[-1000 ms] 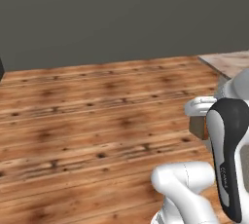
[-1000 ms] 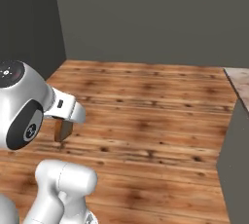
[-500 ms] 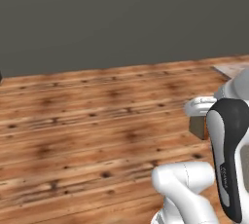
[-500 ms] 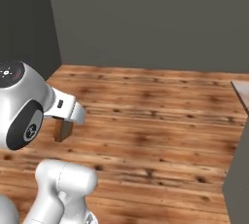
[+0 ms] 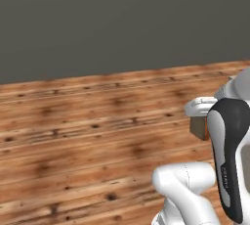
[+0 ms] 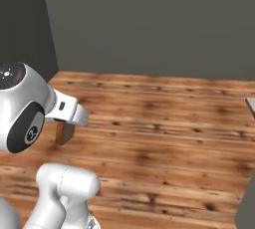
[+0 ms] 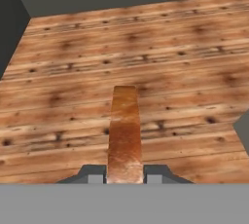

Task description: Start the toaster. Once the lever pops up, take the bread to the plate on the dining counter.

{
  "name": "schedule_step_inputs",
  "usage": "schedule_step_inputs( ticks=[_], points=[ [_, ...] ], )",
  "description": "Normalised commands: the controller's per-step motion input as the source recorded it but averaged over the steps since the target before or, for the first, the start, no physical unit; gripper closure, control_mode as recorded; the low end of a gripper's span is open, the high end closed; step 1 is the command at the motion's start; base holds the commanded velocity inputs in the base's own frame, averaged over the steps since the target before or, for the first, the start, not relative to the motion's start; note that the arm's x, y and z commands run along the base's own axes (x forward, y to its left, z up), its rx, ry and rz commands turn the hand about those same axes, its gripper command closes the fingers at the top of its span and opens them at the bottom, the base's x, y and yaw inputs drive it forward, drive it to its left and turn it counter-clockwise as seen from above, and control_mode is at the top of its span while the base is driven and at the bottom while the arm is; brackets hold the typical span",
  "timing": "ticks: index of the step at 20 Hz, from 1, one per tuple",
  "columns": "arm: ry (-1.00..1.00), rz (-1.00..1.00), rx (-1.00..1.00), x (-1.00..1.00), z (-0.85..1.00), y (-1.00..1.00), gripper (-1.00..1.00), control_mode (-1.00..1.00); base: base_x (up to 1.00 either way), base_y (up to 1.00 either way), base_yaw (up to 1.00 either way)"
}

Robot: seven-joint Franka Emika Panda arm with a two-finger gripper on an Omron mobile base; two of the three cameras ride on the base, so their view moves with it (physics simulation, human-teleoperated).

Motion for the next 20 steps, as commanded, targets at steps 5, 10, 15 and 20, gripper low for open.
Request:
schedule_step_inputs(
  ticks=[5, 10, 15, 20],
  points=[
    [0.00, 0.00, 0.00, 0.00, 0.00, 0.00, 1.00, 1.00, 0.59, 0.28, 0.00],
    [0.00, 0.00, 0.00, 0.00, 0.00, 0.00, 1.00, 1.00, 0.62, 0.39, 0.00],
    [0.00, 0.00, 0.00, 0.00, 0.00, 0.00, 1.00, 1.00, 0.69, 0.43, 0.00],
    [0.00, 0.00, 0.00, 0.00, 0.00, 0.00, 1.00, 1.00, 0.85, 0.45, -0.02]
  ],
)
